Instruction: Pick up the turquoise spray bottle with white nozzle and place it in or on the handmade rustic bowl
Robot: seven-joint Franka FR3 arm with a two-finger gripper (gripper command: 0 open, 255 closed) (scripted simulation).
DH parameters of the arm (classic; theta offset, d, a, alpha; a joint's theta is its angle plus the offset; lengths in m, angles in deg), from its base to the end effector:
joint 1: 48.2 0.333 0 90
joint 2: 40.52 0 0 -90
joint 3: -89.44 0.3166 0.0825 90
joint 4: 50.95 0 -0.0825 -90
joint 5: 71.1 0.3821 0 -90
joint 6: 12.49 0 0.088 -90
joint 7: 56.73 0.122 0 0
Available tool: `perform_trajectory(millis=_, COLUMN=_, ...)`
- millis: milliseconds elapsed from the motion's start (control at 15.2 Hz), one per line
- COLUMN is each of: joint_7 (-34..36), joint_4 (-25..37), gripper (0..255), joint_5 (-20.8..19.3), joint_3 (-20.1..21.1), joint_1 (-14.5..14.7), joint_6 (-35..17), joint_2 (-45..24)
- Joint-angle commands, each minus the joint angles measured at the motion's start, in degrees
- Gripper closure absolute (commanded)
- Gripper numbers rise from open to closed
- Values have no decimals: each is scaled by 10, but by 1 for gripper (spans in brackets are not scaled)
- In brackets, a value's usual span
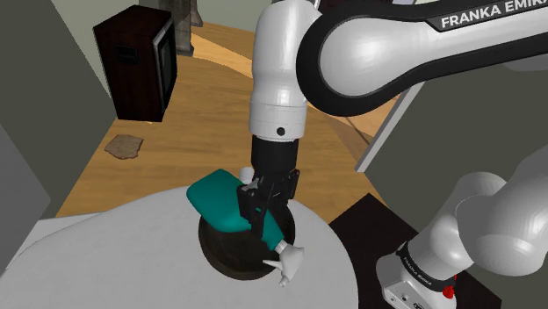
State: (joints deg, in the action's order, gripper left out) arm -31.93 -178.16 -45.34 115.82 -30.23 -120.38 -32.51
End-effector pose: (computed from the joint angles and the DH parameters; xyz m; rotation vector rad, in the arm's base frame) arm 0.3138 0.3647 0.4050 -2.9115 -0.2127 0.5388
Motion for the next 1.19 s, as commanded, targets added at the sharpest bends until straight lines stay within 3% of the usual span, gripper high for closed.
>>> perform_trajectory(millis=0, joint_7=0, joint_4=0, gripper=0, joint_5=0, joint_3=0, joint_1=0, joint_6=0, joint_2=0)
perform_trajectory(millis=330, joint_7=0, joint_4=0, gripper=0, joint_5=0, joint_3=0, joint_1=0, joint_6=0, joint_2=0)
perform_trajectory(millis=594, joint_7=4, joint_4=61, gripper=0, joint_5=-14, joint_3=-17, joint_1=-12, joint_6=71, joint_2=7)
perform_trajectory(millis=1122, joint_7=4, joint_4=61, gripper=0, joint_5=-14, joint_3=-17, joint_1=-12, joint_6=71, joint_2=7)
